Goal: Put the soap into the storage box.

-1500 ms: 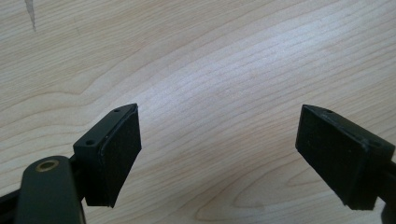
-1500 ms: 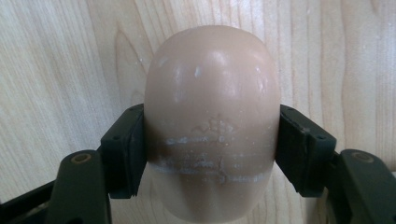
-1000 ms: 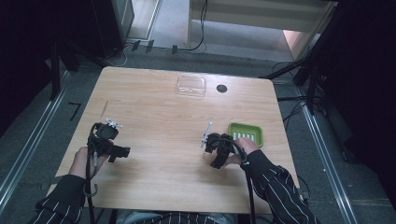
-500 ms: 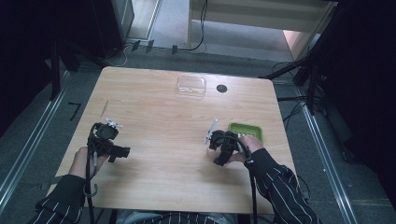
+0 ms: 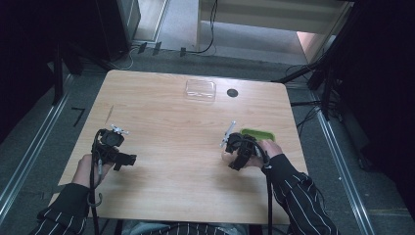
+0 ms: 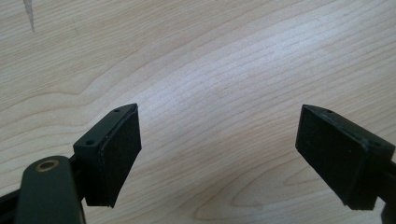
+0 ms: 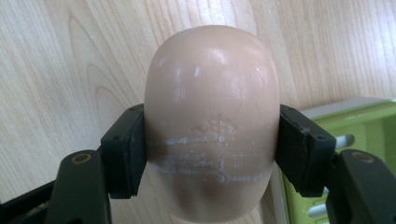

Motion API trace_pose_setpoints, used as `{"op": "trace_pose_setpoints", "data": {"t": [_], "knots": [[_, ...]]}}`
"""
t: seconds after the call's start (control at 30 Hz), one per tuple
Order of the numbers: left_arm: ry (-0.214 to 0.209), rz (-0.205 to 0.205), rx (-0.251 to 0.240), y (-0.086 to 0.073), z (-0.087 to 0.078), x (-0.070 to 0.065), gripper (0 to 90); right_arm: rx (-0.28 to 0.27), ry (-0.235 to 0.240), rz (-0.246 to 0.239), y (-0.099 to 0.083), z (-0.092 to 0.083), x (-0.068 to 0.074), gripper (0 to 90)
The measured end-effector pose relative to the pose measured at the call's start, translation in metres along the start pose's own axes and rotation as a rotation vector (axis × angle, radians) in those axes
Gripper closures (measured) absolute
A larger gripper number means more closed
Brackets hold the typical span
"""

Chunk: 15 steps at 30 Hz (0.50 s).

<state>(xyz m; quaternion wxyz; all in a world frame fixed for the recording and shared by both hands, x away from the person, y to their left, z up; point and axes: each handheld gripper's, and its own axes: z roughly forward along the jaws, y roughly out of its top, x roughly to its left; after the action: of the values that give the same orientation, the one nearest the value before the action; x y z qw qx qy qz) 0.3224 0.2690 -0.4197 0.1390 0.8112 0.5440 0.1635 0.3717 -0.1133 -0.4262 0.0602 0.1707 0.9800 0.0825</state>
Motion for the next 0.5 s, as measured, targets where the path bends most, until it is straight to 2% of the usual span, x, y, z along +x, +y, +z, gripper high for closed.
{"op": "trace_pose_setpoints", "data": {"t": [0.5], "knots": [[-0.005, 0.002, 0.002, -0.0001, 0.0003, -0.0005, 14.8, -0.006, -0.010, 0.022, -0.0079, -0.0055, -0.0078, 33.3]]}}
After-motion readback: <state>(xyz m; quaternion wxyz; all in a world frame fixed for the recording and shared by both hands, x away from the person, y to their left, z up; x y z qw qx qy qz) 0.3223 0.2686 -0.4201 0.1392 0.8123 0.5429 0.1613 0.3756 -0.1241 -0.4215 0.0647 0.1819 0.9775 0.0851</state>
